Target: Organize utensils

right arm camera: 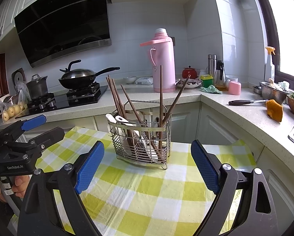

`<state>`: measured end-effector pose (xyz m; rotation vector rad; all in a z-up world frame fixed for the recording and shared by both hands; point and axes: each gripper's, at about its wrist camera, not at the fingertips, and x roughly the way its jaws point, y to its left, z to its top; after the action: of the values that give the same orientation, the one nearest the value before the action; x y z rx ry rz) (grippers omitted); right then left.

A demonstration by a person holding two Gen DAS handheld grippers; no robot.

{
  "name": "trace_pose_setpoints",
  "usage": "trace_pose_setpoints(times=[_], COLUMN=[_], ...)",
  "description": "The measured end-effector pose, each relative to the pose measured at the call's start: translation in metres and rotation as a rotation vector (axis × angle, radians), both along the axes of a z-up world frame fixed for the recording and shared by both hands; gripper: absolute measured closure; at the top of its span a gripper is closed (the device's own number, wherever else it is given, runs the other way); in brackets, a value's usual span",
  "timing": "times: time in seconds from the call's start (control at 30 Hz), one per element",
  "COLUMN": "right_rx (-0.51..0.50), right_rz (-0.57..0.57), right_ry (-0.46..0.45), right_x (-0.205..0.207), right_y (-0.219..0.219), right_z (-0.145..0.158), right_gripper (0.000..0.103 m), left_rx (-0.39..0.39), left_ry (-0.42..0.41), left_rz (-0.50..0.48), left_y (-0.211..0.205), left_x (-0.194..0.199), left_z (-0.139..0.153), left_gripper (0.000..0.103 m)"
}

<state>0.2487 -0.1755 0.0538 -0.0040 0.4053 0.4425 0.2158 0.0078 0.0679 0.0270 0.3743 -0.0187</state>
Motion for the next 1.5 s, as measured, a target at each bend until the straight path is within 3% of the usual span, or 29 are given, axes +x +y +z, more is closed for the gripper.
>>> trace_pose_setpoints(times=[1.5], right_rx=[0.002], right_rz=[0.001], right_ry=[0.01], right_x=[-0.0021], right_y=[-0.0006], right_z=[-0.0015], right_gripper=[0.018], left_rx=[-0.032], left_ry=[0.007], left_rz=[-0.018], left_y=[0.0034], left_x=[-0.002], left_z=[-0.0019], left_gripper=[0.004])
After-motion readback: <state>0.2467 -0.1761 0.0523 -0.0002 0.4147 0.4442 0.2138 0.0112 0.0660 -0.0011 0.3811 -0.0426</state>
